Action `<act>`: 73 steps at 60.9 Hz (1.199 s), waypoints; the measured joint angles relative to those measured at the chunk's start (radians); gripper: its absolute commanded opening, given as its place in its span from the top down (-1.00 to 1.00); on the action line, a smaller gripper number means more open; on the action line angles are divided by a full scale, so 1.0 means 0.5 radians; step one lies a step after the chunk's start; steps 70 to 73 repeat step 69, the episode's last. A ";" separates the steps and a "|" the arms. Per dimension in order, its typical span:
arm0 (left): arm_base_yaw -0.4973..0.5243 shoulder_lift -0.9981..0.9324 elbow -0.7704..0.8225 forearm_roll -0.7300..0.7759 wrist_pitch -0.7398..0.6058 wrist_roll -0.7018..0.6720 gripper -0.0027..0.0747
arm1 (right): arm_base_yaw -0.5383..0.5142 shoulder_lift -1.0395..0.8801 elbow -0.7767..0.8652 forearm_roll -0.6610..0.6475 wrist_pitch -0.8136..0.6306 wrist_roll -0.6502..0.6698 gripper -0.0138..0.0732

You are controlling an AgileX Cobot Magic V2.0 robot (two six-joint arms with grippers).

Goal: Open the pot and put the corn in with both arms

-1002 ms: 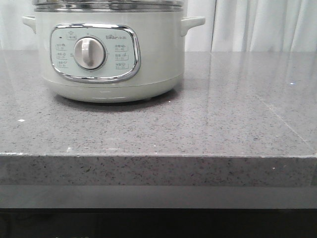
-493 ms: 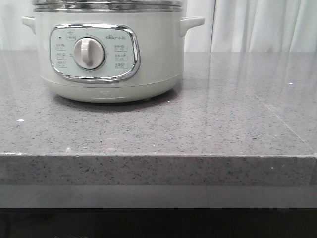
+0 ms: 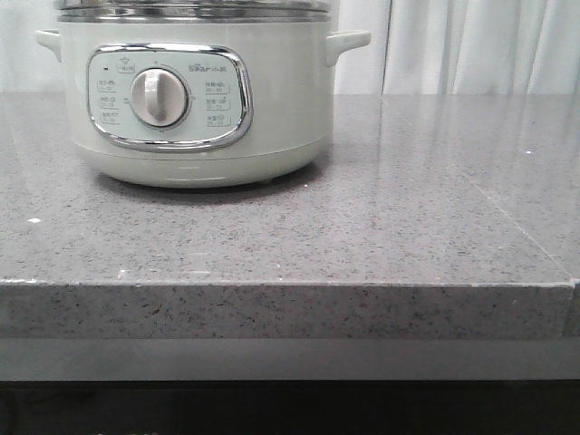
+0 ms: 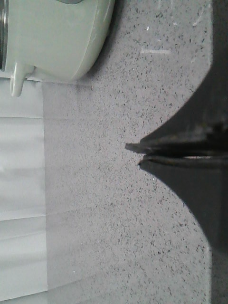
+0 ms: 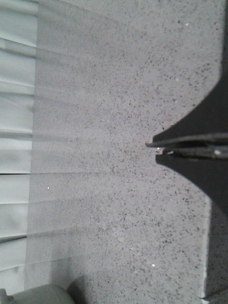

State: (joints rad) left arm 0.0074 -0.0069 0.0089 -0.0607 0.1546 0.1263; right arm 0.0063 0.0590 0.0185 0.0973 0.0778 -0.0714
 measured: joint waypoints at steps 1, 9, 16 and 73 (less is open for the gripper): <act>0.000 0.000 0.000 0.000 0.000 0.000 0.98 | 0.000 -0.022 0.005 0.000 0.011 0.000 0.94; 0.000 0.000 0.000 0.000 -0.008 0.000 0.98 | 0.000 -0.131 0.018 0.000 0.153 0.000 0.94; 0.000 0.000 0.000 0.000 -0.008 0.000 0.98 | 0.000 -0.135 0.019 0.000 0.230 0.000 0.94; 0.000 0.000 0.000 0.000 -0.008 0.000 0.98 | 0.000 -0.135 0.019 0.000 0.247 0.000 0.94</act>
